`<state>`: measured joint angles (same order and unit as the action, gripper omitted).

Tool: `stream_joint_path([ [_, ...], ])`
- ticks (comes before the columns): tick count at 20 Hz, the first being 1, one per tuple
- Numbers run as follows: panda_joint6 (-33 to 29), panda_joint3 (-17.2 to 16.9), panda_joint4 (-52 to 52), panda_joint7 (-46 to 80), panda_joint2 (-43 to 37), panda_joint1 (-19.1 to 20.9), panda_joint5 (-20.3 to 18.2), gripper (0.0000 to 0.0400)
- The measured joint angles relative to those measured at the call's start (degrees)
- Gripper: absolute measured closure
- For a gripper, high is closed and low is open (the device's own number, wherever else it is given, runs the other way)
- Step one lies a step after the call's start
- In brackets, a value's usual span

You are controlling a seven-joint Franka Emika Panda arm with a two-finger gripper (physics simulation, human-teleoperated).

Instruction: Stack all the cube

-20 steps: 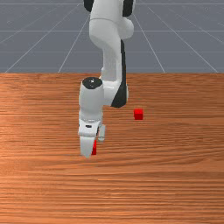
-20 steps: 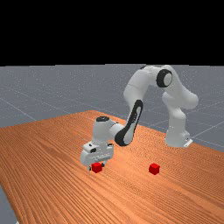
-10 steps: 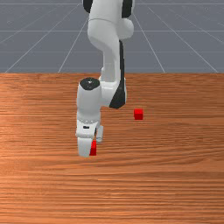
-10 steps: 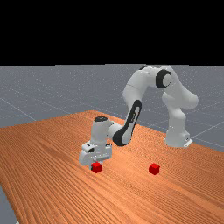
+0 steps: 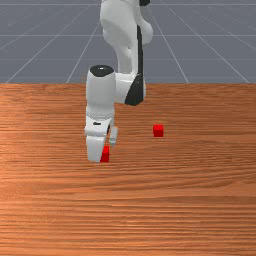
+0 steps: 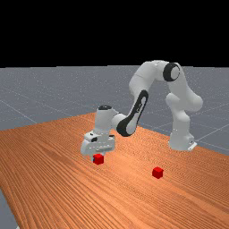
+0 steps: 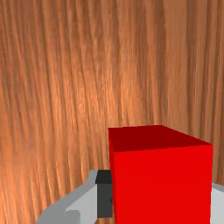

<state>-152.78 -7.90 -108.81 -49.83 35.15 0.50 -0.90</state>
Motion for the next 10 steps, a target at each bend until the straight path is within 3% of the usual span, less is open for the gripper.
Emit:
stream_joint_path([
  [3, 3.9, 0.2, 0.6, 0.0, -2.3, 0.0, -0.3, 0.0203],
  [10, 4.8, -1.6, -0.1, 13.9, -2.8, -10.2, 2.5, 0.0203],
])
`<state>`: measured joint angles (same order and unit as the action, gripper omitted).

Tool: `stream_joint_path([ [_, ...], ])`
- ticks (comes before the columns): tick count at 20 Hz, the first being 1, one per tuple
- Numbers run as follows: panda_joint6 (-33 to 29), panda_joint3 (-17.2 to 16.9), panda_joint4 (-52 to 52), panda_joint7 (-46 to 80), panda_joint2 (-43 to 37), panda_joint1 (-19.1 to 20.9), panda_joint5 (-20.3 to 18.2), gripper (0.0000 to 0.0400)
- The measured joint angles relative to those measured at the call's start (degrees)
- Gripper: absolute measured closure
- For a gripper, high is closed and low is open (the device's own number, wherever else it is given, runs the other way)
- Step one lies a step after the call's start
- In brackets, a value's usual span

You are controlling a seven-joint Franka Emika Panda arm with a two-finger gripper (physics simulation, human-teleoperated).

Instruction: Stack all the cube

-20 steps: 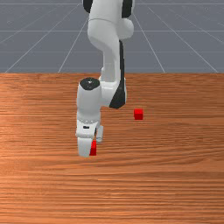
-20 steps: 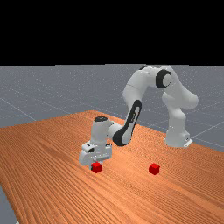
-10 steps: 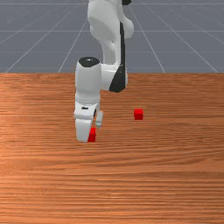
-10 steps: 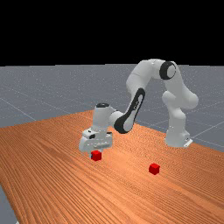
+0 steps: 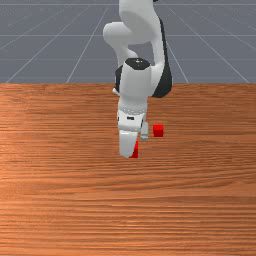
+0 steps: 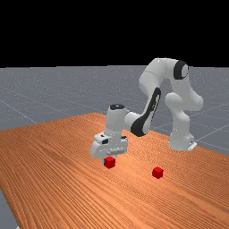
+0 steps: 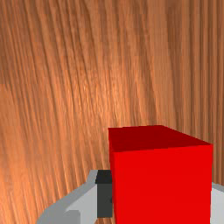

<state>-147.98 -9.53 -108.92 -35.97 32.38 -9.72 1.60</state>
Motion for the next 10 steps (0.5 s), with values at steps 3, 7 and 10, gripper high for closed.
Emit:
stream_joint_path([
  [3, 0.5, 0.2, 0.4, 2.7, 0.2, -2.7, 0.5, 0.0203],
  [7, 1.2, 0.3, 1.2, 5.8, 0.7, -5.2, 0.9, 0.0203],
  [10, 2.5, 1.1, 2.7, 5.6, 1.7, -6.0, 0.9, 0.0203],
])
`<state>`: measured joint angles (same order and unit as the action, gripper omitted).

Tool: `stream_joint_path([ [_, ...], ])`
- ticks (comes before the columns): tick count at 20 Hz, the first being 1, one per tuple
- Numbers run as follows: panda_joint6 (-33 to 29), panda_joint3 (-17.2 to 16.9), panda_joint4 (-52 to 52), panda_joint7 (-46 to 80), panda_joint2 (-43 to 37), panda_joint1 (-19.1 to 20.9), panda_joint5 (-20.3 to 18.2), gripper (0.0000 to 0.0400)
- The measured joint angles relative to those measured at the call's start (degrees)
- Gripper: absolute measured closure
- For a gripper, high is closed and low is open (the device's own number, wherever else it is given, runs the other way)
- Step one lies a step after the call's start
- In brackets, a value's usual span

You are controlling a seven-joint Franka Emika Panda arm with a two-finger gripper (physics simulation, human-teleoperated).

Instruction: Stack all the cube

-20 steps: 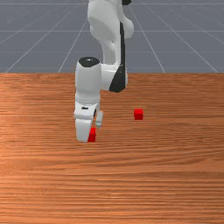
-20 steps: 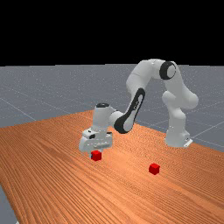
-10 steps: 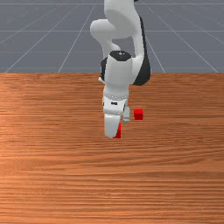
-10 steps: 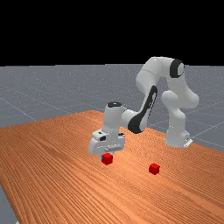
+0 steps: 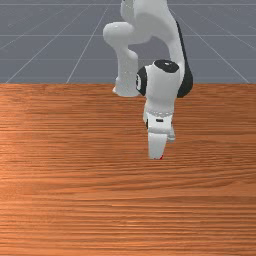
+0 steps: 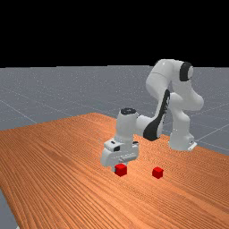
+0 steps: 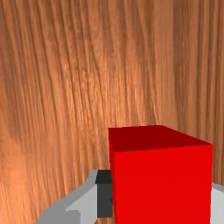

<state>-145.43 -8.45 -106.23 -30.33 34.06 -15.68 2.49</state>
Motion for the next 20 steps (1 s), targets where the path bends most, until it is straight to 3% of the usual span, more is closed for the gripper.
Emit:
stream_joint_path([
  [6, -6.1, 1.3, 6.5, 0.0, 13.0, 1.3, -0.8, 0.0192],
  [8, -10.8, 0.6, 0.3, 1.0, 9.7, 0.4, -0.4, 0.0205],
  [16, -16.7, -0.5, -15.1, 2.6, 2.2, -2.2, 0.5, 0.0206],
  [20, -23.9, -3.0, -28.8, 5.3, -4.0, -6.2, 1.7, 0.0206],
])
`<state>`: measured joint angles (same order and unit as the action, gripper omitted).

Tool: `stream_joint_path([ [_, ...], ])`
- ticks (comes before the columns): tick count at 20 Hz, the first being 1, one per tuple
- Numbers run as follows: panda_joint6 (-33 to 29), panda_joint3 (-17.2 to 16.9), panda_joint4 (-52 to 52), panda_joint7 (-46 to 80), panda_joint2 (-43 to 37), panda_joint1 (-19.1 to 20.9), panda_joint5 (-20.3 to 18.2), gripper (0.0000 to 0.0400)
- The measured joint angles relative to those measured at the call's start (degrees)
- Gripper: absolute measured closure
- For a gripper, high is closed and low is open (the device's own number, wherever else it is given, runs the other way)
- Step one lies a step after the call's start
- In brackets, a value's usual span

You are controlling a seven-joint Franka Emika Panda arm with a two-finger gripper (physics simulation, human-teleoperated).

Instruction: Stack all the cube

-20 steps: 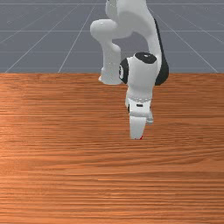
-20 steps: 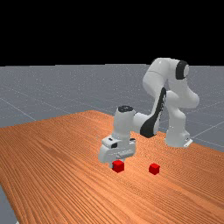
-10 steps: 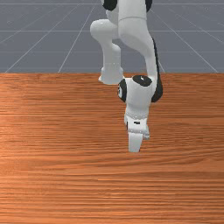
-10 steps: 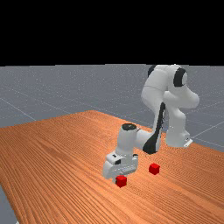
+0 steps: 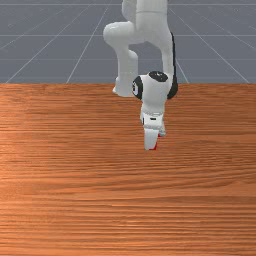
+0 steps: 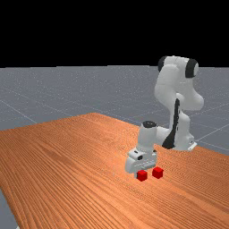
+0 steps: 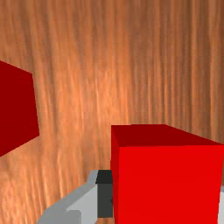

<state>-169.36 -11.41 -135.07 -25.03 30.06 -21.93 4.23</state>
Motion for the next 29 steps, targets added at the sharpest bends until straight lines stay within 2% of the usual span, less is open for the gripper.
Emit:
stream_joint_path([
  [4, -6.3, -3.8, -13.7, 3.1, -5.7, -6.3, 1.0, 0.0205],
  [7, -10.4, -6.7, -20.0, 4.9, -7.8, -10.9, 1.2, 0.0205],
  [9, -15.2, -14.0, -23.8, 5.9, -9.0, -19.5, 0.1, 0.0205],
  [10, -13.2, -18.7, -24.6, 6.5, -11.8, -23.9, 1.3, 0.0205],
  [11, -10.9, -28.0, -25.6, 8.5, -14.8, -32.3, 4.4, 0.0205],
  [12, -7.5, -38.6, -25.8, 15.7, -18.5, -40.5, 14.7, 0.0205],
  [13, -2.1, -26.9, -24.9, 11.8, -23.1, -28.6, 12.4, 0.0205],
  [14, -1.9, -25.6, -24.4, 10.3, -23.1, -27.4, 10.7, 0.0206],
  [15, -0.7, -28.0, -23.7, 15.7, -22.7, -30.2, 13.8, 0.0205],
  [20, 1.8, -24.7, -20.8, 21.0, -21.1, -34.0, 11.3, 0.0206],
  [22, 2.2, -22.8, -20.3, 18.2, -20.7, -33.0, 9.3, 0.0206],
  [24, 2.2, -19.2, -19.3, 15.0, -18.5, -30.1, 5.2, 0.0206],
  [27, -0.7, -14.6, -18.6, 13.5, -14.6, -26.2, 2.8, 0.0206],
  [29, -3.6, -16.5, -19.9, 14.2, -14.5, -27.1, 4.8, 0.0205],
])
